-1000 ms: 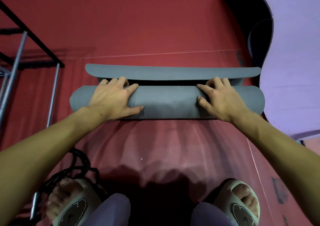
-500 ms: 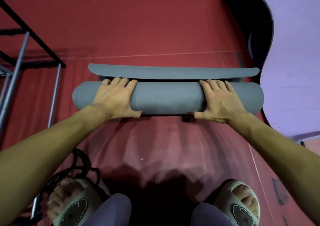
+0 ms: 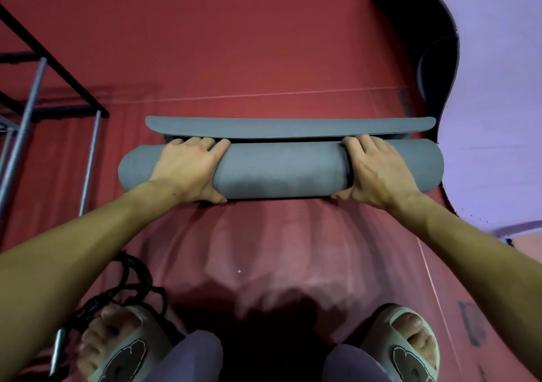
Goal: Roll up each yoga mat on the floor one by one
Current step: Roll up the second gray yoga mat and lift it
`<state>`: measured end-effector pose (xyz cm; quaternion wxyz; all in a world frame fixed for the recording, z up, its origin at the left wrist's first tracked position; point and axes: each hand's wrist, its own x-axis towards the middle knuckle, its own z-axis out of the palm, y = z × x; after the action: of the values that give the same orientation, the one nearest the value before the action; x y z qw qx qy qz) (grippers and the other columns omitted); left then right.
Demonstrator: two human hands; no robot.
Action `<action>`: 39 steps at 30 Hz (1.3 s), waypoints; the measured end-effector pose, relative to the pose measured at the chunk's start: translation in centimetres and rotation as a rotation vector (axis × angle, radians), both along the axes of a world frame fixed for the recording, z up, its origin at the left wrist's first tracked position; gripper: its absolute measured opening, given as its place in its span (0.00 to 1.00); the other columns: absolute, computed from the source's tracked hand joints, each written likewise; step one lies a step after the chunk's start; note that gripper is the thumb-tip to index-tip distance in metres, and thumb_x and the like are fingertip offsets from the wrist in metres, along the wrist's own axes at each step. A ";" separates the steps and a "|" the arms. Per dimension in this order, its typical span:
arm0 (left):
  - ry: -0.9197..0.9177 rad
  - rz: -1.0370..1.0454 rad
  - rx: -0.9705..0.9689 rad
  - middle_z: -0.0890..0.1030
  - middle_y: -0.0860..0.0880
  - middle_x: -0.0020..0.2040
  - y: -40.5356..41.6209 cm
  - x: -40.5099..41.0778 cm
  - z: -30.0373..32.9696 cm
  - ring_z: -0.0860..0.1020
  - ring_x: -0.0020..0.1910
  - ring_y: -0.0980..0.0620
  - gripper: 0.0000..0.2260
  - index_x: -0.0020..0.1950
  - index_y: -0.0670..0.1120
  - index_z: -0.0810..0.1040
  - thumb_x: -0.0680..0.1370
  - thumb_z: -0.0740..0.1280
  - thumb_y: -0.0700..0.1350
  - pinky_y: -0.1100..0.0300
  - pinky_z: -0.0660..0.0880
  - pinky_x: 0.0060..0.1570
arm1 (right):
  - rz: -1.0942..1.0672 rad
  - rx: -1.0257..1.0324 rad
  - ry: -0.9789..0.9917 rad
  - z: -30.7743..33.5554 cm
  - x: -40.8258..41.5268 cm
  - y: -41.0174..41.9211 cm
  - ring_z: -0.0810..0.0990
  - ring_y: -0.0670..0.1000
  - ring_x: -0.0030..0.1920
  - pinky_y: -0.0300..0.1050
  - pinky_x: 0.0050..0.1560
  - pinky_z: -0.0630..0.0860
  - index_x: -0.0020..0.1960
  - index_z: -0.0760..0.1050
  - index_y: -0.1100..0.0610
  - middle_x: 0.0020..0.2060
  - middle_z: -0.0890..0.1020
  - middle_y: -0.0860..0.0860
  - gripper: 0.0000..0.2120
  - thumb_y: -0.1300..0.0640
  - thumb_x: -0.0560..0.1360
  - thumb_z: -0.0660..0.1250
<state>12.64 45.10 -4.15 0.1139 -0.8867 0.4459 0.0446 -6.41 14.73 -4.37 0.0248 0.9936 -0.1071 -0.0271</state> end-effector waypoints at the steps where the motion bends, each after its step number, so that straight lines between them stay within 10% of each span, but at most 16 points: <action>1: 0.024 -0.006 0.011 0.81 0.52 0.58 0.2 -0.1 0.3 0.81 0.56 0.46 0.51 0.71 0.53 0.69 0.55 0.72 0.79 0.49 0.76 0.51 | 0.003 0.032 0.012 0.2 -0.1 0.0 0.78 0.60 0.59 0.59 0.65 0.75 0.69 0.70 0.56 0.59 0.77 0.54 0.54 0.24 0.54 0.78; 7: 0.196 -0.006 0.167 0.82 0.59 0.49 1.4 -1.3 1.8 0.82 0.48 0.50 0.44 0.60 0.61 0.70 0.51 0.66 0.84 0.53 0.78 0.41 | 0.028 0.171 0.191 2.1 -1.9 0.5 0.81 0.57 0.58 0.54 0.57 0.78 0.69 0.70 0.48 0.58 0.81 0.49 0.53 0.20 0.52 0.75; 15: 0.480 0.035 0.230 0.82 0.64 0.55 1.3 -0.9 3.1 0.81 0.56 0.51 0.50 0.72 0.69 0.67 0.52 0.68 0.84 0.47 0.78 0.53 | 0.041 0.197 0.446 3.6 -0.8 0.6 0.79 0.53 0.65 0.58 0.58 0.79 0.75 0.67 0.41 0.65 0.80 0.43 0.56 0.16 0.53 0.68; 29: 0.208 0.062 0.076 0.79 0.62 0.68 1.9 0.2 3.6 0.80 0.64 0.49 0.40 0.73 0.69 0.67 0.65 0.67 0.81 0.52 0.71 0.46 | -0.045 0.262 0.260 2.9 -0.6 -0.9 0.77 0.52 0.67 0.53 0.50 0.75 0.74 0.72 0.44 0.66 0.80 0.43 0.44 0.22 0.64 0.69; 39: 0.208 0.061 -0.080 0.74 0.64 0.65 0.6 -0.8 4.7 0.75 0.66 0.53 0.20 0.70 0.68 0.72 0.79 0.71 0.59 0.53 0.68 0.46 | -0.054 0.243 0.023 2.0 0.2 -0.8 0.73 0.57 0.53 0.55 0.49 0.77 0.64 0.78 0.44 0.55 0.75 0.50 0.24 0.34 0.73 0.72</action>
<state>11.88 45.68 0.57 0.0299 -0.8943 0.4294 0.1220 -6.22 13.98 -2.39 -0.0954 0.9856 -0.1295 -0.0520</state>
